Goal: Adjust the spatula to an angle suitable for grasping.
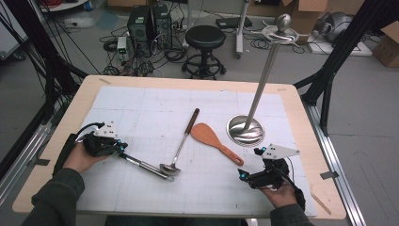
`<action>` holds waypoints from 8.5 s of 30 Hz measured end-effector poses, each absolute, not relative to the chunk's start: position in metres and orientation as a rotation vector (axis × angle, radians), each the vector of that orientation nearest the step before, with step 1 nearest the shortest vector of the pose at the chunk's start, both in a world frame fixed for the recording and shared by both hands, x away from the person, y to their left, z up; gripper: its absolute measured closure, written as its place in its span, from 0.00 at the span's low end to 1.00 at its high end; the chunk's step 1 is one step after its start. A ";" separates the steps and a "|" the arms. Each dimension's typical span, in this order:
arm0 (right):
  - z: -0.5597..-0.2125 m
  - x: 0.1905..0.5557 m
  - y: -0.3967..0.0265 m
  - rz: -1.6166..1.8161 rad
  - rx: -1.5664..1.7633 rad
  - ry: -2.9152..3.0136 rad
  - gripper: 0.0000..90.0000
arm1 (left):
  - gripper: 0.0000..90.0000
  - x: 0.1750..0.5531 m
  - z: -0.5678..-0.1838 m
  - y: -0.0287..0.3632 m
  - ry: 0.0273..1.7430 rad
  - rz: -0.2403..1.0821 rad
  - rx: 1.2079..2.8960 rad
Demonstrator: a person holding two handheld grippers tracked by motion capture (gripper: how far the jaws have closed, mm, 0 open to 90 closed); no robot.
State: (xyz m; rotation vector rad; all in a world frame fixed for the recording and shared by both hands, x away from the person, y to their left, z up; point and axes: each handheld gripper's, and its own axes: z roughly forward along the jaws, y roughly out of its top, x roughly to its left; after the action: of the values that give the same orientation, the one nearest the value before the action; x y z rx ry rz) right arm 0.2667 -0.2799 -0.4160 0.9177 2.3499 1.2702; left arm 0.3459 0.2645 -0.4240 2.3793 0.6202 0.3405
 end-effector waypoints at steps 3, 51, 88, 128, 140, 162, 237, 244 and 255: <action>-0.416 0.267 -0.280 1.270 0.914 2.352 0.00 | 1.00 0.348 -0.428 0.267 0.643 0.333 2.394; -0.417 0.266 -0.277 1.262 0.910 2.369 0.00 | 0.86 0.312 -0.417 0.288 0.469 0.201 2.335; -0.416 0.265 -0.279 1.278 0.906 2.362 0.00 | 0.71 0.307 -0.433 0.267 0.277 0.083 2.460; -0.416 0.266 -0.277 1.296 0.913 2.360 0.00 | 0.83 0.308 -0.425 0.288 0.495 0.211 2.461; -0.412 0.268 -0.265 1.367 0.917 2.351 0.00 | 0.83 0.308 -0.410 0.271 0.456 0.218 2.375; -0.387 0.294 -0.194 1.503 0.799 2.381 0.06 | 0.83 0.307 -0.388 0.251 0.442 0.251 2.233; -0.344 0.317 -0.132 1.833 0.781 2.445 0.65 | 0.83 0.312 -0.376 0.163 0.315 0.049 2.230; -0.338 0.318 -0.123 1.817 0.813 2.433 0.65 | 0.83 0.309 -0.372 0.161 0.325 0.092 2.213; -0.328 0.318 -0.115 1.913 0.809 2.468 0.76 | 0.82 0.304 -0.363 0.157 0.309 0.100 2.155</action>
State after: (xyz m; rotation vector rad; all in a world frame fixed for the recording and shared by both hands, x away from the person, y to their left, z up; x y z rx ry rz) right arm 0.3177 -0.1153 -0.3283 0.8087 2.4679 1.9133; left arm 0.3044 0.1574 -0.3628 2.1549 0.3092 0.0998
